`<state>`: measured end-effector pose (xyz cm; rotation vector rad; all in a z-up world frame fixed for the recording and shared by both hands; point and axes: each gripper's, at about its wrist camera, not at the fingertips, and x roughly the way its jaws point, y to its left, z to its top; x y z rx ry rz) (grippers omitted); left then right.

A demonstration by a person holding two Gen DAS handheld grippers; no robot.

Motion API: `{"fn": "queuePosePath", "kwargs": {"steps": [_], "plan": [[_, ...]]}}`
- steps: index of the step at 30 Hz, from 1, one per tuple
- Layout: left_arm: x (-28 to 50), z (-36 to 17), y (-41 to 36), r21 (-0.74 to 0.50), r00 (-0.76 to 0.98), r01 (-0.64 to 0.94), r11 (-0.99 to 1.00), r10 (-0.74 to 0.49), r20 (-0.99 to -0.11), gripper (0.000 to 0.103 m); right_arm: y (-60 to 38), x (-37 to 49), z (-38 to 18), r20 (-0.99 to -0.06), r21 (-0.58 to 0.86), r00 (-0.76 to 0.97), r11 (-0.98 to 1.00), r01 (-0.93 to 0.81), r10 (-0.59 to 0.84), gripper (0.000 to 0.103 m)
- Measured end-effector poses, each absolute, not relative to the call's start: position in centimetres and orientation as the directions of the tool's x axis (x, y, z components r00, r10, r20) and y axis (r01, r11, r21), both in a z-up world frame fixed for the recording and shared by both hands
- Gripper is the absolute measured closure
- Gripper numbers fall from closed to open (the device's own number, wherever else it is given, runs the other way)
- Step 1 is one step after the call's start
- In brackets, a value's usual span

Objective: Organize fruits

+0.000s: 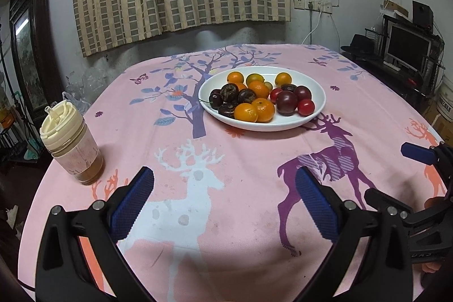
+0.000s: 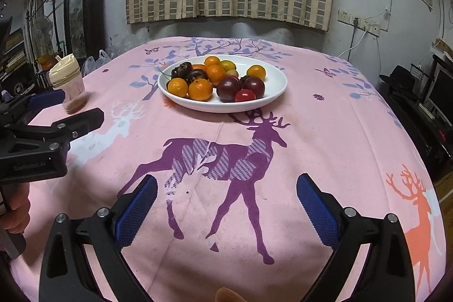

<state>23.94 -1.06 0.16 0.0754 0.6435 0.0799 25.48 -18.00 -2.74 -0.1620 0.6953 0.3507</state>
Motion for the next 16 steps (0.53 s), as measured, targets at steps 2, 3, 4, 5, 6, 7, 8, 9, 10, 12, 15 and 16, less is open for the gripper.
{"fn": "queuePosePath", "kwargs": {"steps": [2, 3, 4, 5, 6, 7, 8, 9, 10, 12, 15, 16], "plan": [[23.97, 0.2, -1.07, 0.094, 0.797, -0.047, 0.994, 0.094, -0.597, 0.005, -17.89, 25.53, -2.87, -0.656, -0.032, 0.709, 0.93, -0.367, 0.257, 0.004], [23.98, 0.19, -1.07, 0.094, 0.796, -0.047, 0.994, 0.094, -0.597, 0.005, -17.87, 25.54, -2.91, -0.659, -0.032, 0.707, 0.93, -0.367, 0.257, 0.004], [23.98, 0.19, -1.08, 0.095, 0.797, -0.047, 0.994, 0.095, -0.597, 0.005, -17.9, 25.54, -2.91, -0.659, -0.032, 0.707, 0.929, -0.368, 0.257, 0.004], [23.97, 0.19, -1.09, 0.096, 0.797, -0.047, 0.994, 0.095, -0.597, 0.005, -17.92, 25.55, -2.86, -0.659, -0.032, 0.707, 0.93, -0.367, 0.256, 0.004], [23.97, 0.19, -1.09, 0.095, 0.796, -0.047, 0.994, 0.095, -0.597, 0.005, -17.93, 25.55, -2.86, -0.659, -0.033, 0.708, 0.93, -0.367, 0.256, 0.004], [23.95, 0.19, -1.08, 0.096, 0.796, -0.048, 0.994, 0.096, -0.598, 0.005, -17.93, 25.53, -2.85, -0.657, -0.034, 0.709, 0.93, -0.367, 0.255, 0.004], [23.97, 0.19, -1.08, 0.094, 0.796, -0.047, 0.995, 0.094, -0.598, 0.005, -17.93, 25.54, -2.84, -0.657, -0.034, 0.709, 0.93, -0.366, 0.255, 0.004], [23.96, 0.2, -1.07, 0.094, 0.796, -0.046, 0.994, 0.094, -0.599, 0.005, -17.93, 25.53, -2.84, -0.657, -0.034, 0.709, 0.93, -0.366, 0.255, 0.004], [23.96, 0.18, -1.09, 0.094, 0.795, -0.05, 0.994, 0.096, -0.598, 0.005, -17.93, 25.53, -2.84, -0.657, -0.034, 0.709, 0.93, -0.366, 0.255, 0.004], [23.98, 0.04, -1.01, 0.089, 0.792, -0.046, 0.995, 0.09, -0.603, 0.005, -17.92, 25.52, -2.85, -0.658, -0.035, 0.709, 0.93, -0.365, 0.253, 0.004], [23.98, -0.08, -0.93, 0.084, 0.791, -0.044, 0.995, 0.086, -0.606, 0.005, -17.94, 25.58, -2.87, -0.66, -0.039, 0.709, 0.931, -0.362, 0.248, 0.004], [24.0, -0.1, -0.93, 0.086, 0.791, -0.044, 0.995, 0.087, -0.606, 0.005, -17.96, 25.57, -2.84, -0.66, -0.039, 0.709, 0.931, -0.363, 0.249, 0.004]]}}
